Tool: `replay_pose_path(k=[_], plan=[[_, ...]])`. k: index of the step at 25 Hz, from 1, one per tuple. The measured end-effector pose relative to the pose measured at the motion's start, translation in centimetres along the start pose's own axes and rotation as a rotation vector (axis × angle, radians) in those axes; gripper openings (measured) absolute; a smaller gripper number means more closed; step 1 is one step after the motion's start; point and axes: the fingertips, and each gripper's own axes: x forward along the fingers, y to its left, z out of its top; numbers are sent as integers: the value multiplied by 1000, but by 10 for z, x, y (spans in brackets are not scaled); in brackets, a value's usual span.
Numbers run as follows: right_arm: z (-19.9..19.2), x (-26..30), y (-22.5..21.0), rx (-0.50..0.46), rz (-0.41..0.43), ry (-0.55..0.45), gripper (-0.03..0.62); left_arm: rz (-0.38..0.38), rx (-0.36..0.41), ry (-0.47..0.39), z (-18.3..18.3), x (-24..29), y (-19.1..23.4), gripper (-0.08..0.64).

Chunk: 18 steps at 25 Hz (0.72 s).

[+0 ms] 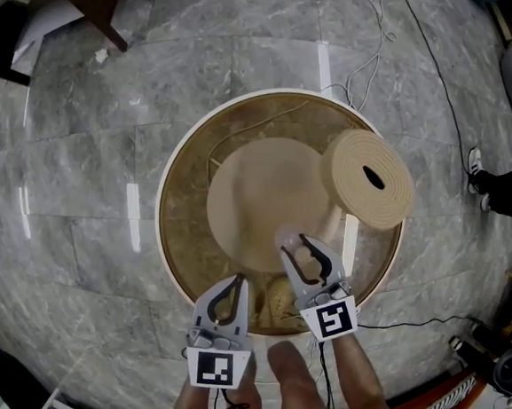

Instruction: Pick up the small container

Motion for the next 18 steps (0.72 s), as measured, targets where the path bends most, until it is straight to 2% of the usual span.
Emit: replay_pose_path(k=[18], plan=[[4,2,-1,-40,-58,-26,127,8,-7,-6,2,-4,11,17]])
